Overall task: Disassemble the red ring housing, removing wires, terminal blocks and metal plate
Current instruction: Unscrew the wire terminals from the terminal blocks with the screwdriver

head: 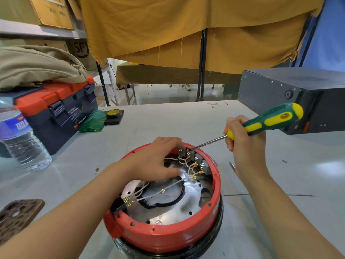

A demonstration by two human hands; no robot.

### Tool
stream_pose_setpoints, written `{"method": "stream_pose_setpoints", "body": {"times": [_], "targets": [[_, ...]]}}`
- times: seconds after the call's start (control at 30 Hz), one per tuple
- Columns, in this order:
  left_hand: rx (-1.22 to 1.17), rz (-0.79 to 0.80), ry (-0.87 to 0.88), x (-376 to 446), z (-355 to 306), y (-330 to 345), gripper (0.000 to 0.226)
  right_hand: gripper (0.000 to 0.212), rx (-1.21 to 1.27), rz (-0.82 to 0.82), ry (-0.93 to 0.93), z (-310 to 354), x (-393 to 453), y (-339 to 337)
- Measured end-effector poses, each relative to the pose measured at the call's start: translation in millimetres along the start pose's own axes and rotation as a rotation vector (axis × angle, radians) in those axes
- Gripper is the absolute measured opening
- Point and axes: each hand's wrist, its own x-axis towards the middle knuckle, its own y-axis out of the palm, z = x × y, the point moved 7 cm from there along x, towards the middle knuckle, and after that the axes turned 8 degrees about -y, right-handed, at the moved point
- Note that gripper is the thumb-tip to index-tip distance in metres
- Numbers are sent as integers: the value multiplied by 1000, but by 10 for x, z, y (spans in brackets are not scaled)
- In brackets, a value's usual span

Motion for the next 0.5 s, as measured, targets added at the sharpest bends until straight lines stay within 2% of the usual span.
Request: {"method": "stream_pose_setpoints", "body": {"times": [0.23, 0.5], "targets": [[96, 0, -32, -40, 88, 53, 49, 33, -78, 65, -90, 68, -20, 45], [86, -30, -7, -68, 123, 96, 43, 31, -121, 107, -137, 104, -33, 74]]}}
